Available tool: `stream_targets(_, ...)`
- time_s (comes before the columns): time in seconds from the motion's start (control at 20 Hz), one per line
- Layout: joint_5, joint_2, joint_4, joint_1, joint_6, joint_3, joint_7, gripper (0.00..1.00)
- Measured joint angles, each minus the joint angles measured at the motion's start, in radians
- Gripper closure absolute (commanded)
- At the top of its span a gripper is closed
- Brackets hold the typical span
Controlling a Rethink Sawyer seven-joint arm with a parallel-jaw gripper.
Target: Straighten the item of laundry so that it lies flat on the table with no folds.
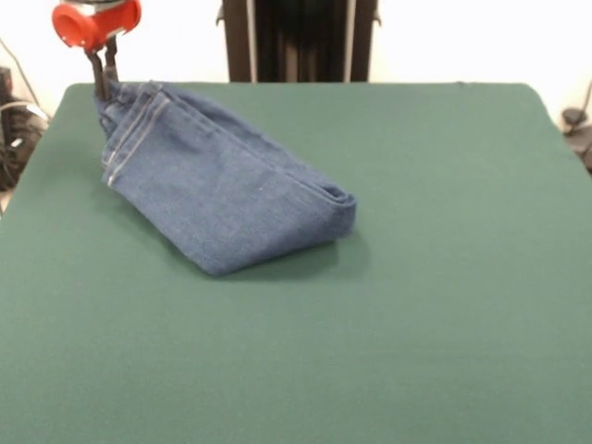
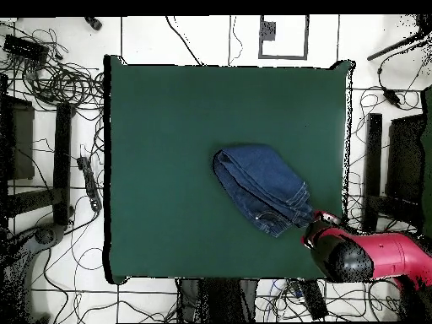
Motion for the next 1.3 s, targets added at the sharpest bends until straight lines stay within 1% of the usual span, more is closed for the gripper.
stream_targets(0.25,-0.034,0.000,0.000,0.029,-0.014,0.000,0.000,1.00)
stream_targets(0.4,-0.127,-0.002,0.000,0.087,-0.079,-0.020,0.001,1.00)
stream_targets(0.45,-0.180,-0.005,0.000,0.128,-0.124,-0.045,0.005,1.00)
stream_targets(0.5,-0.211,-0.008,0.001,0.157,-0.152,-0.065,0.009,1.00)
stream_targets(0.6,-0.283,-0.020,0.000,0.242,-0.227,-0.125,0.033,1.00)
stream_targets(0.65,-0.316,-0.028,0.000,0.290,-0.265,-0.162,0.049,1.00)
stream_targets(0.7,-0.331,-0.033,0.000,0.320,-0.287,-0.186,0.060,1.00)
stream_targets(0.75,-0.354,-0.041,0.000,0.372,-0.323,-0.228,0.082,1.00)
stream_targets(0.8,-0.384,-0.057,0.000,0.491,-0.395,-0.330,0.136,1.00)
stream_targets(0.85,-0.387,-0.063,-0.001,0.545,-0.424,-0.377,0.163,1.00)
stream_targets(1.0,-0.381,-0.072,-0.002,0.646,-0.480,-0.472,0.213,1.00)
stream_targets(1.05,-0.369,-0.073,-0.003,0.711,-0.518,-0.537,0.242,1.00)
stream_targets(1.1,-0.359,-0.073,-0.004,0.753,-0.544,-0.580,0.260,1.00)
stream_targets(1.2,-0.329,-0.069,-0.004,0.821,-0.595,-0.660,0.284,1.00)
stream_targets(1.3,-0.305,-0.066,-0.003,0.861,-0.638,-0.721,0.291,1.00)
